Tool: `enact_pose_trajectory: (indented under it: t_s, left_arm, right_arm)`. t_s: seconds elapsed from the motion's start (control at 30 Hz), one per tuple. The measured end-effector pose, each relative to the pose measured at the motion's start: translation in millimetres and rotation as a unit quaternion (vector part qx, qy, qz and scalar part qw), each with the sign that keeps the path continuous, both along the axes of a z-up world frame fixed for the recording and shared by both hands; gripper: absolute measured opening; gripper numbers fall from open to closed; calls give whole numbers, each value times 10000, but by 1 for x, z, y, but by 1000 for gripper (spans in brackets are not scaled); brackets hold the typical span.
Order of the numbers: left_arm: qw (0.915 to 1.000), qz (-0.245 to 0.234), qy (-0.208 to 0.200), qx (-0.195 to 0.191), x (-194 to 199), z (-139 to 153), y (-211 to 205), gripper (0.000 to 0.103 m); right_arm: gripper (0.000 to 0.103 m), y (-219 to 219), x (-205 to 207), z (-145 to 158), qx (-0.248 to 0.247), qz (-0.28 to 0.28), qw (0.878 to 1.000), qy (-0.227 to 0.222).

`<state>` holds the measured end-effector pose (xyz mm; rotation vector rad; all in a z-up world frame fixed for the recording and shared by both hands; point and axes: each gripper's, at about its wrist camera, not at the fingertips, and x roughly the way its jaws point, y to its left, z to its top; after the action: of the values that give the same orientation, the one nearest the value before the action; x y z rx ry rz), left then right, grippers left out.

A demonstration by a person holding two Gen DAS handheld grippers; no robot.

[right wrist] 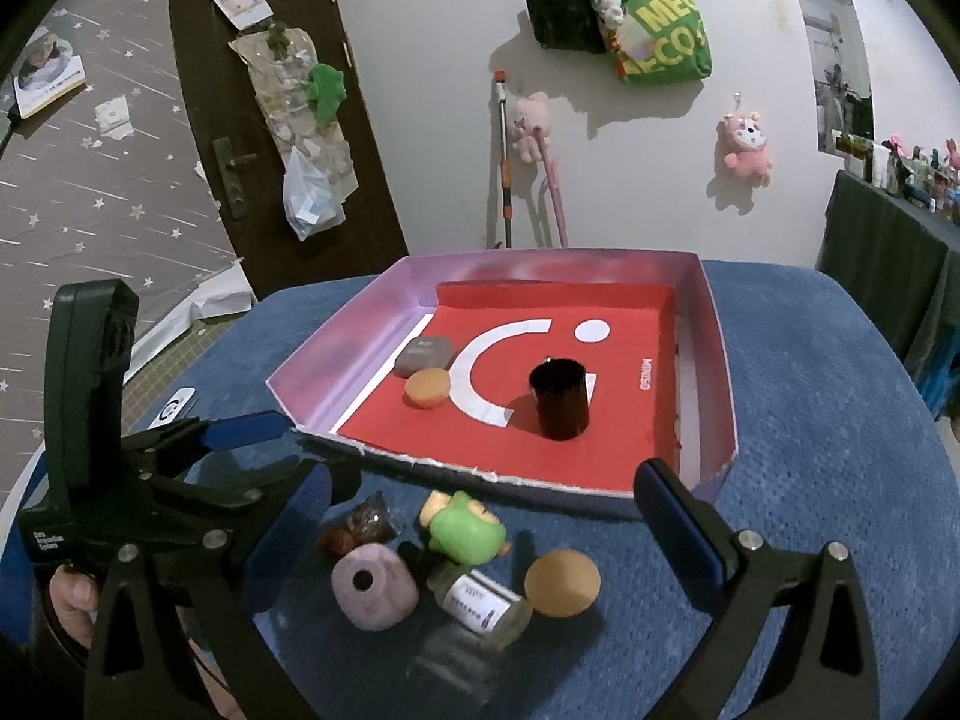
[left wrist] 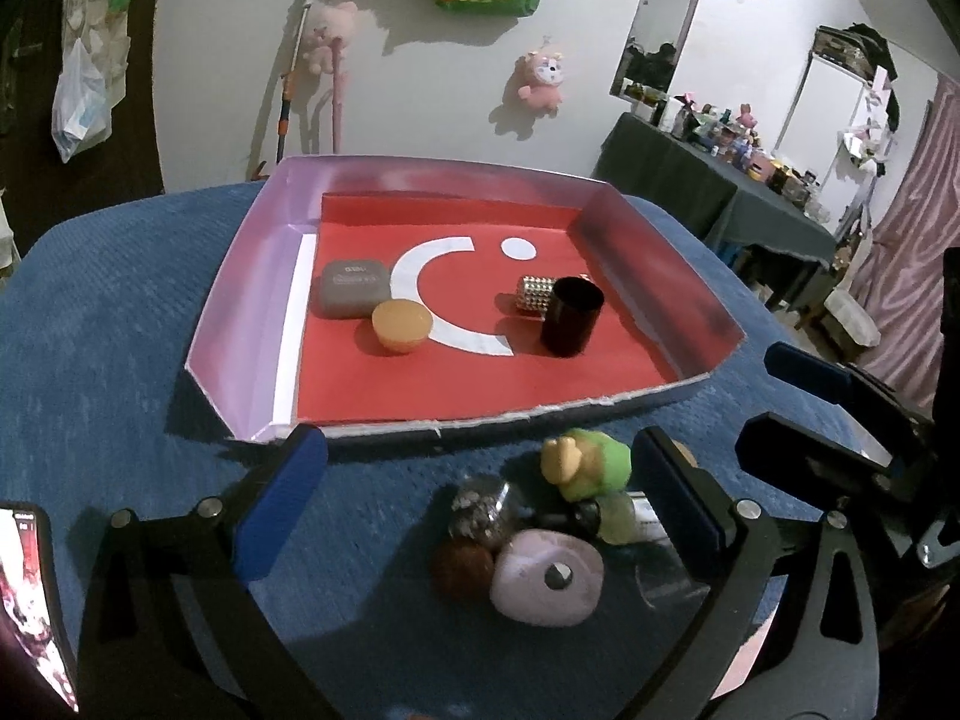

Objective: Organize rigid objects
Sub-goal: 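Move both grippers back toward the object cluster on the table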

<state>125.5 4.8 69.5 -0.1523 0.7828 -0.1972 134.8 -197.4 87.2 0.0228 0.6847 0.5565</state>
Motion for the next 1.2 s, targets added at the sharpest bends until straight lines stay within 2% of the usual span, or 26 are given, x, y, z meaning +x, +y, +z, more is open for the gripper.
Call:
enact_pose_trajectory:
  t_s: [0.4, 0.9, 1.2]
  left_arm:
    - [10000, -60, -51, 24, -25, -5, -8, 103]
    - [9999, -91, 114, 62, -50, -31, -12, 103]
    - [9995, -148, 166, 211, -62, -43, -18, 103]
  right_arm:
    - [103, -4, -29, -7, 14, -22, 10000, -45]
    - [103, -10, -55, -31, -97, -59, 9999, 38]
    - [103, -17, -60, -47, -171, -166, 9996, 152]
